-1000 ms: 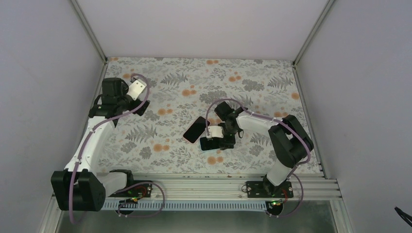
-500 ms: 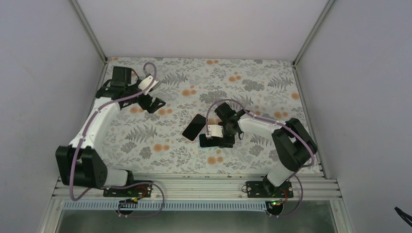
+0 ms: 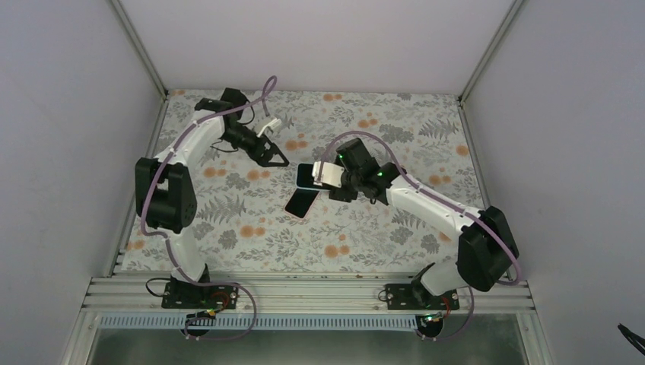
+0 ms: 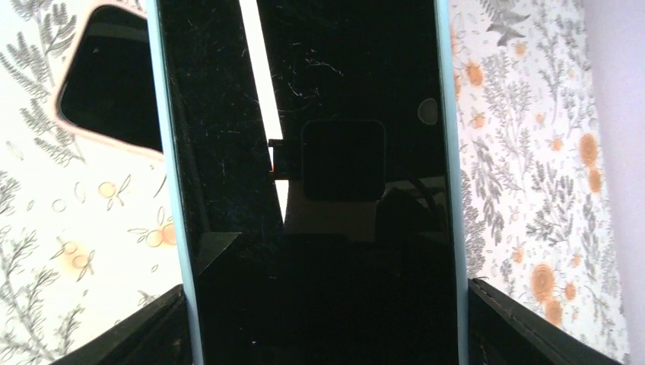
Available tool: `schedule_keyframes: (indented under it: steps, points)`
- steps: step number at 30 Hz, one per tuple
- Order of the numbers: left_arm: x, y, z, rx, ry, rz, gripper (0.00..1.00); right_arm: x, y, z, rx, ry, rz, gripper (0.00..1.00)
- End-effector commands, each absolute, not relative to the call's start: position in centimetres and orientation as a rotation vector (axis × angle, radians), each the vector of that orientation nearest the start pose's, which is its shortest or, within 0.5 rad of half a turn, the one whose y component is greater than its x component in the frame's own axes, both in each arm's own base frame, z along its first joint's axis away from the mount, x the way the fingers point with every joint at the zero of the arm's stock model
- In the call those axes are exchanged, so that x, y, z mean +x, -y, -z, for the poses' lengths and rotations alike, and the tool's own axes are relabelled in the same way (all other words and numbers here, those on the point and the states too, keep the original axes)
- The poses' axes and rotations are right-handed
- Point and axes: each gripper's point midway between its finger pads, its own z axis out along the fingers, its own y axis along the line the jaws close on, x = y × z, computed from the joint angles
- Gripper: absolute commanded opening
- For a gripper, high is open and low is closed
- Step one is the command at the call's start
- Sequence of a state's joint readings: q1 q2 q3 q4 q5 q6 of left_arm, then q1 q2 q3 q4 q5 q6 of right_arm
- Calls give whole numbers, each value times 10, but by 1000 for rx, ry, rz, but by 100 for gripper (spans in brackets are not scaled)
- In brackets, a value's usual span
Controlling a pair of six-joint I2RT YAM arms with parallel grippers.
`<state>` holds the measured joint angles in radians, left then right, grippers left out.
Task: Take the phone out of the phone case
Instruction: Pick up the phone at the center of the board.
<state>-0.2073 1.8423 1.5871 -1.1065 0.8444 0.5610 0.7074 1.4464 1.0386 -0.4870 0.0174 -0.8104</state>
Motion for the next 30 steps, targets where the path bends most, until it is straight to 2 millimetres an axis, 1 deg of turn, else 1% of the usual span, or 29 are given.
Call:
schedule_keyframes:
  steps: [1,4,7,11,13,15,17,19,21,22,23,24,25,26,27,28,29,30]
  points:
    - [342,217,-206,1044,-2318,1275,100,321,-274,-175,-1556,-1722,91,51]
    - [342,223,-203,1037,-2335,1330,100,329,-285,-185,-1524,-1693,102,52]
    - [342,228,-189,1016,-2404,1331,100,335,-296,-194,-1502,-1682,112,52]
    - [342,233,-177,1013,-2435,1328,100,339,-310,-206,-1489,-1656,98,52]
    - [341,235,-177,1014,-2428,1343,100,338,-317,-207,-1493,-1648,89,52]
    - [338,239,-180,1028,-2411,1371,95,336,-324,-207,-1494,-1638,73,52]
    - [337,241,-185,1035,-2395,1389,85,337,-330,-208,-1491,-1633,71,52]
    - [334,244,-191,1043,-2372,1424,73,338,-333,-207,-1488,-1633,79,52]
    - [329,245,-197,1056,-2344,1458,63,339,-333,-208,-1485,-1632,82,52]
    - [327,245,-200,1061,-2329,1472,55,339,-334,-208,-1484,-1631,81,52]
    - [324,246,-204,1068,-2312,1489,49,338,-334,-208,-1487,-1631,76,53]
    - [322,246,-207,1075,-2294,1505,36,337,-334,-208,-1488,-1631,68,54]
    - [319,246,-210,1085,-2280,1518,19,336,-334,-209,-1490,-1631,59,58]
    - [317,247,-214,1111,-2251,1524,6,334,-333,-209,-1494,-1636,51,66]
    - [315,247,-216,1113,-2246,1536,3,332,-333,-210,-1495,-1643,37,77]
    - [314,247,-218,1124,-2235,1532,2,329,-331,-212,-1499,-1647,7,90]
    - [312,246,-218,1138,-2230,1517,2,324,-329,-214,-1511,-1654,-45,98]
    - [311,246,-218,1154,-2223,1504,2,319,-326,-214,-1530,-1665,-101,100]
